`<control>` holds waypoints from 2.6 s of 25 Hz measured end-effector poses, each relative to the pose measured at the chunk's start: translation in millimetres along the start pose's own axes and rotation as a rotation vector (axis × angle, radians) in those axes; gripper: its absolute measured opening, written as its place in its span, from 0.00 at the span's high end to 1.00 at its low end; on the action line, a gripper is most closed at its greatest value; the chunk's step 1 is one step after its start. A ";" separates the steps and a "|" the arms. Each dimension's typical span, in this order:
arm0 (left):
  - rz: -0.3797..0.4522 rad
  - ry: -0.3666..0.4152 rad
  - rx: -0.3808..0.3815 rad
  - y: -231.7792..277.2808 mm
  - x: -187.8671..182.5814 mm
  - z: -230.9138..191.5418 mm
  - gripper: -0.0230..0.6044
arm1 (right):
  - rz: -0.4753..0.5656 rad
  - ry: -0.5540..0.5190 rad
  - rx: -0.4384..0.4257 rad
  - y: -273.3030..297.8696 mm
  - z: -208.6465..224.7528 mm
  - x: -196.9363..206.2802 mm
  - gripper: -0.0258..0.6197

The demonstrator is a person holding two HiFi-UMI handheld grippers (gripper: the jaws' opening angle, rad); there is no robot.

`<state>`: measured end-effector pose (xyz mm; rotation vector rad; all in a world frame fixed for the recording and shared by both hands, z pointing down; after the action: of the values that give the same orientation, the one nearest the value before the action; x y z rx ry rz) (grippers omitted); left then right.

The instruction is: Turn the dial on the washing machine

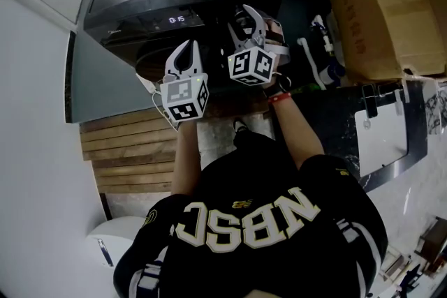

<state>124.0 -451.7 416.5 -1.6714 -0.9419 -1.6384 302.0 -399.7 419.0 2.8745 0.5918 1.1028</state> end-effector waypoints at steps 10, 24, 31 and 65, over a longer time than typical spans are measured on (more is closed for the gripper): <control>0.005 0.004 -0.020 -7.7 -2.4 -4.0 0.94 | 0.042 0.468 0.038 -2.1 11.8 8.1 0.58; 0.013 0.013 -0.001 -7.8 -5.4 -0.5 0.94 | 0.034 0.539 0.050 -2.0 13.6 5.5 0.58; 0.016 0.012 0.007 -7.5 -6.1 2.2 0.94 | 0.072 0.751 0.072 -2.2 16.9 16.1 0.58; 0.029 -0.008 0.014 -3.2 -7.3 5.8 0.94 | 0.125 1.470 0.087 -6.3 26.8 39.5 0.59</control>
<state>124.7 -445.6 408.7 -1.6757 -0.9268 -1.6036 344.1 -376.8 423.4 1.6145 0.3684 3.0891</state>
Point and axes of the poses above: the fingertips, and each gripper's own axes: y forward along the fingers, z to its right, x out of its underside, the point moved 10 cm from there along -y, backward along the fingers, and after that the axes turned 2 degrees about y, right-handed, at the moved point
